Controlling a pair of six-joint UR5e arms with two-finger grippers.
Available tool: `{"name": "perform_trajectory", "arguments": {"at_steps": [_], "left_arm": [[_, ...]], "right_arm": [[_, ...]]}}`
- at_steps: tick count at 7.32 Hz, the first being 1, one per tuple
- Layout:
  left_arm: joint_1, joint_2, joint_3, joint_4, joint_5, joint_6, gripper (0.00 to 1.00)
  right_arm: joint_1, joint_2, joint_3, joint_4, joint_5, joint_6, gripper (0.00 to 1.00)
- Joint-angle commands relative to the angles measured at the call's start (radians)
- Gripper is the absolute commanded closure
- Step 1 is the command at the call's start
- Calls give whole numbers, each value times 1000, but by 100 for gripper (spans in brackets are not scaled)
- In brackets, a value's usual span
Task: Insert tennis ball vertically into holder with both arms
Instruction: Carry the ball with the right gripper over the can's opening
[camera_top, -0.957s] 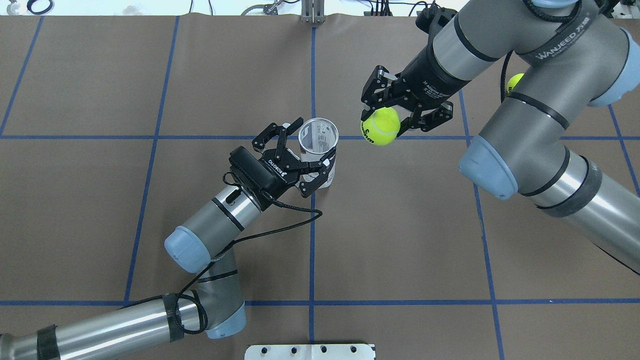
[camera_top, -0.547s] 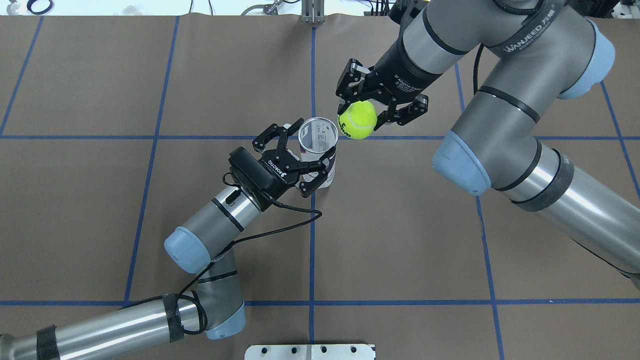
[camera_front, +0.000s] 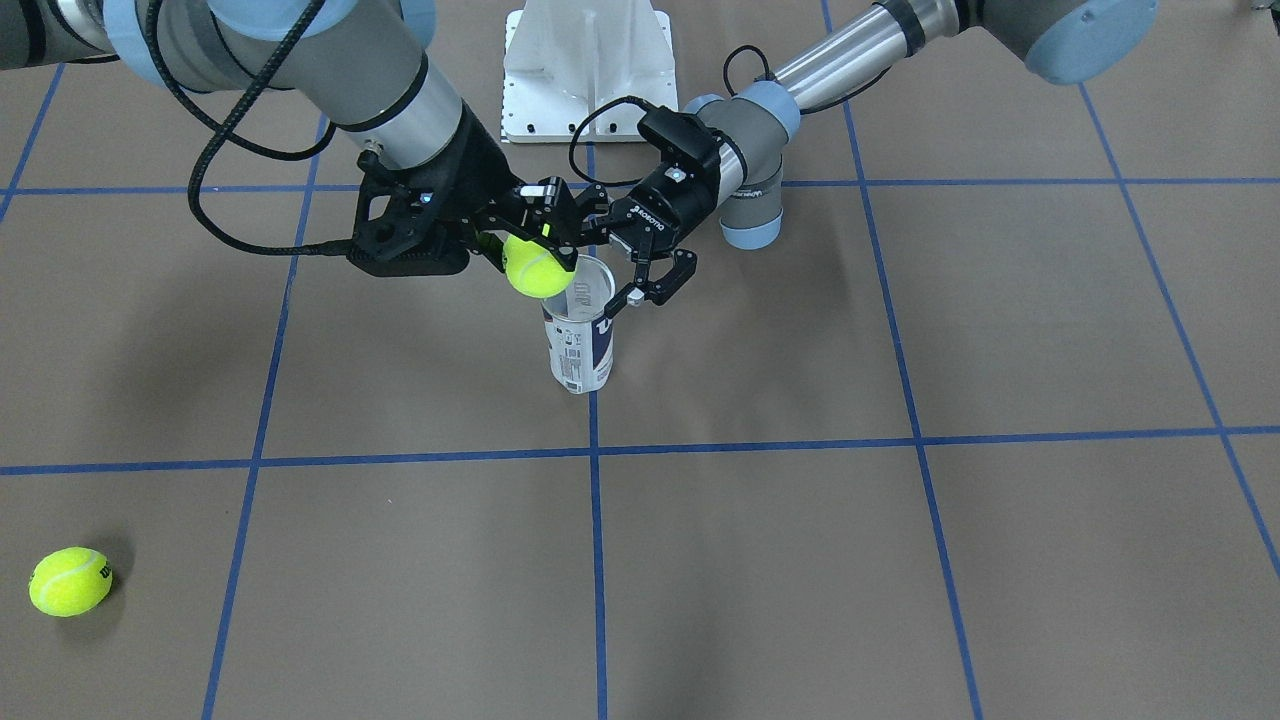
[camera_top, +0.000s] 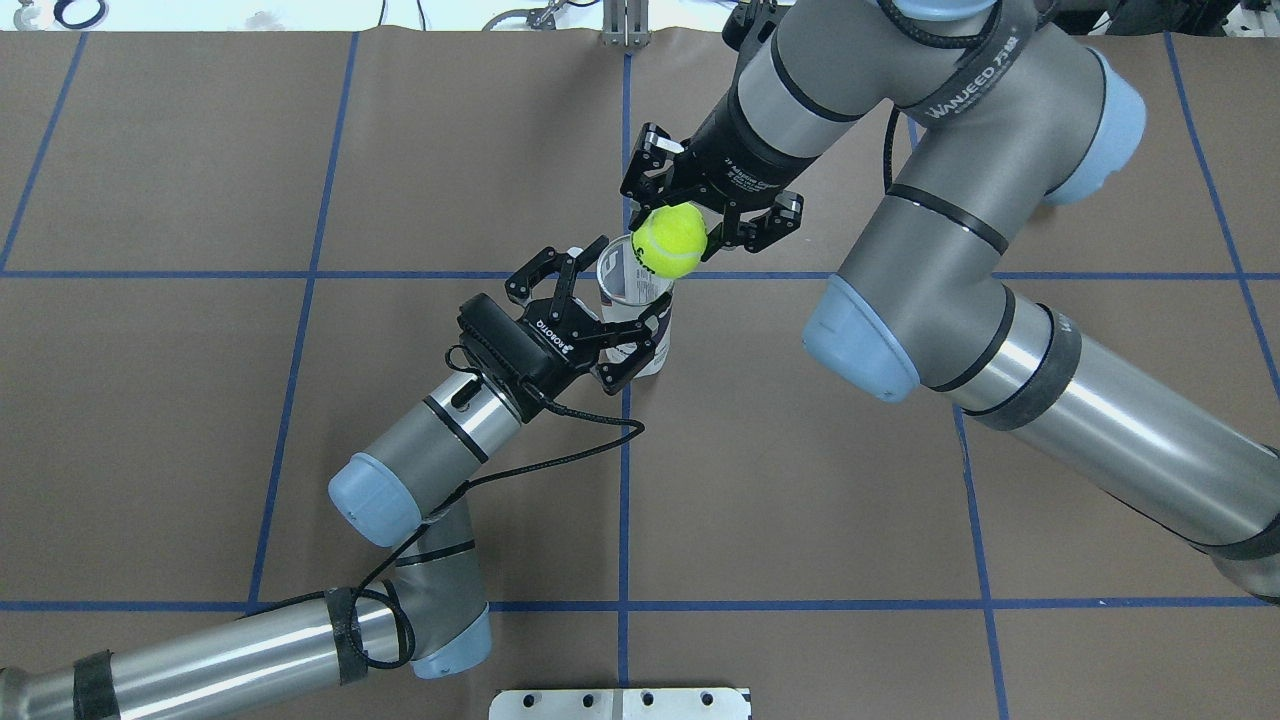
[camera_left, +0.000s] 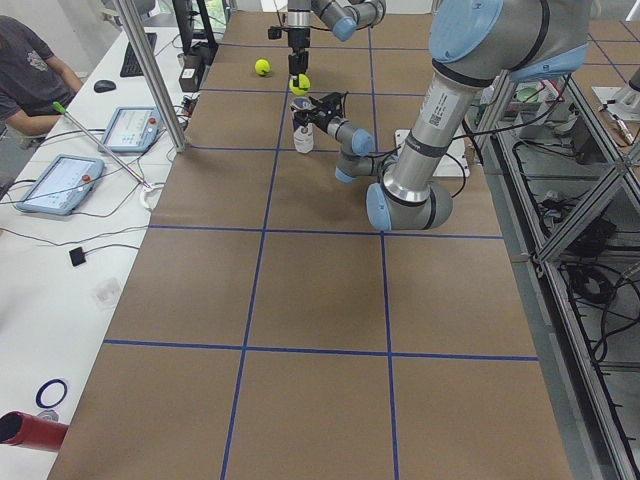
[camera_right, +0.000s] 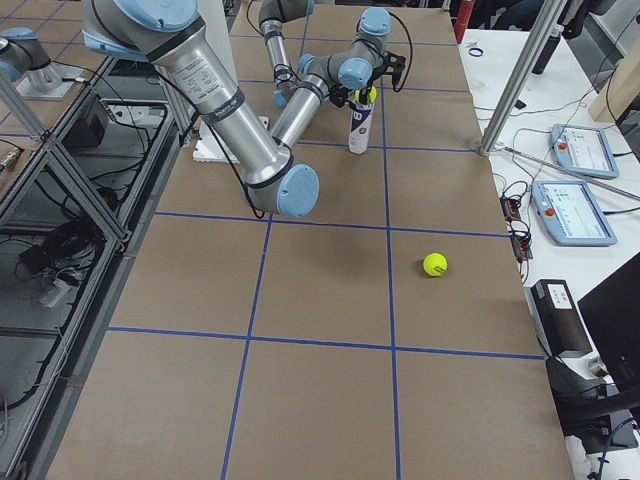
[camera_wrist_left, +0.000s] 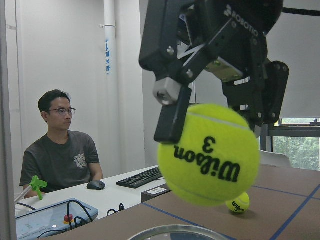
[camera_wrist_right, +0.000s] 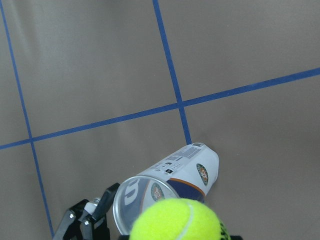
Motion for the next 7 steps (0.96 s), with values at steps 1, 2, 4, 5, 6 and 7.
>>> {"name": "perform_trajectory", "arguments": {"at_steps": [1,2,4,5,6,7], "left_arm": [[0,0,0,0,2,0,15],[0,0,0,0,2,0,15],[0,0,0,0,0,0,15],[0,0,0,0,0,0,15],[0,0,0,0,2,0,15],[0,0,0,0,0,0,15]], "right_arm": [[-16,29,-32,0,-22,5,100],[-21,29,-34,0,-25,5,100],[-39,27,-32,0,-46,5,100],[-42,27,-32,0,-48,5,95],[-42,26,-32,0,-48,5,45],[-45,26,-28,0,-73,5,1]]}}
